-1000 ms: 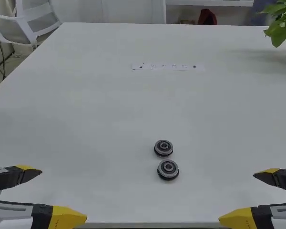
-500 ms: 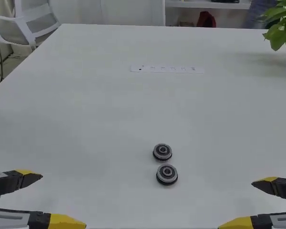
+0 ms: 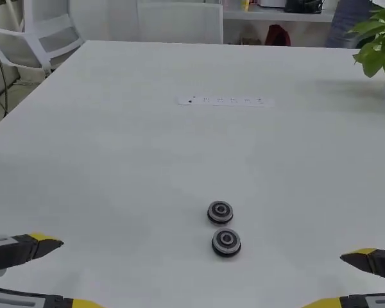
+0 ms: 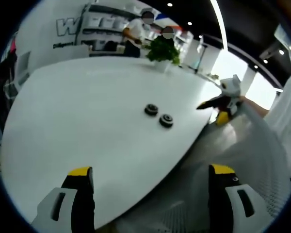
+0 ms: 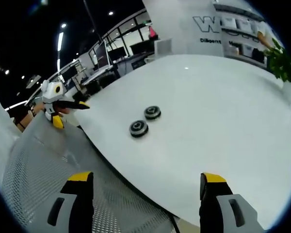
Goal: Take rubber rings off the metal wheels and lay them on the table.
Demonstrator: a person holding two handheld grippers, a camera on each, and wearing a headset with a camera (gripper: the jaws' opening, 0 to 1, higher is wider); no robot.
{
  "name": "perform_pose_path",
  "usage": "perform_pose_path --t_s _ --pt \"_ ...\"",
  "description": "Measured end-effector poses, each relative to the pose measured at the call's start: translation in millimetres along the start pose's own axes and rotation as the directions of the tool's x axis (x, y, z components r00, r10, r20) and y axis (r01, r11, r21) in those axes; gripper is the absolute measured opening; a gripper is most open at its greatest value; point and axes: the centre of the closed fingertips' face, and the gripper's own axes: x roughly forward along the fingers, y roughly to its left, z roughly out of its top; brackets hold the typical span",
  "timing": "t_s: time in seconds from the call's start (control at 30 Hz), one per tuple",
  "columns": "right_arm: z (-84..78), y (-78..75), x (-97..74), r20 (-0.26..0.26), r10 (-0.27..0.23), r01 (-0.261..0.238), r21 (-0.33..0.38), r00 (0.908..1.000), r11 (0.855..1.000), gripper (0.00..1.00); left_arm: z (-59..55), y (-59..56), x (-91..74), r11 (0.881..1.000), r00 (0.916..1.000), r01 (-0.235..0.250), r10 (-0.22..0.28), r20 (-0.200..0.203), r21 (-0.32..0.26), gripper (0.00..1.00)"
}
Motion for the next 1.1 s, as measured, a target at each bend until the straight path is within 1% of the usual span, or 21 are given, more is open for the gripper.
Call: perform_pose_path --t_s 0.1,0.2,0.3,0.37,0.4,0.47,0.57,0.67,0.87,1.1 --pt "-0.9 -1.4 -0.6 0.002 -0.003 0.003 0.011 1.0 1.0 0.91 1.7 0.0 -0.9 1.0 1.0 -0.002 0.002 0.01 0.002 1.0" --pt "0.2 -2.9 -2.1 0.022 -0.003 0.002 0.039 0.9998 0.999 0.92 2.6 3.0 -2.7 1.0 0.9996 -0.009 0.009 0.025 -0.02 1.0" --pt "1.8 -3.9 -3.3 0.037 -0.008 0.006 0.043 0.9993 0.999 0.91 5.8 5.1 -5.0 0.999 0.9985 -0.014 0.016 0.053 -0.04 1.0" --pt "-0.7 -6.4 -3.4 0.024 -0.019 0.018 0.035 0.9995 0.999 0.91 7.6 4.8 -5.0 0.998 0.9976 -0.008 0.012 0.068 -0.055 1.0" --pt "-4.4 -9.4 -3.7 0.002 -0.033 0.033 0.034 0.9995 0.999 0.9 8.0 4.5 -4.8 0.998 0.9974 -0.005 0.009 0.072 -0.06 1.0" --pt "-5.2 -11.5 -3.1 -0.001 -0.043 0.043 0.033 0.9991 0.999 0.9 9.0 3.7 -4.0 0.997 0.9966 0.005 0.001 0.082 -0.073 1.0" --pt "-3.4 -9.2 -2.5 0.007 -0.032 0.032 0.025 0.9995 0.999 0.87 8.0 4.7 -3.5 0.996 0.9967 0.007 0.0 0.081 -0.083 1.0" --pt "-5.0 -7.9 -1.0 -0.003 -0.024 0.024 0.028 0.9997 0.999 0.87 7.0 5.5 -3.1 0.996 0.997 0.005 0.001 0.078 -0.087 1.0" --pt "-5.1 -7.8 0.1 -0.005 -0.025 0.025 0.038 0.9997 0.999 0.88 7.7 5.9 -3.0 0.996 0.9964 0.009 -0.001 0.085 -0.092 1.0" --pt "-5.9 -8.0 0.7 -0.014 -0.028 0.029 0.03 0.9995 0.999 0.88 9.3 7.0 -3.6 0.994 0.9948 0.009 0.002 0.101 -0.107 1.0"
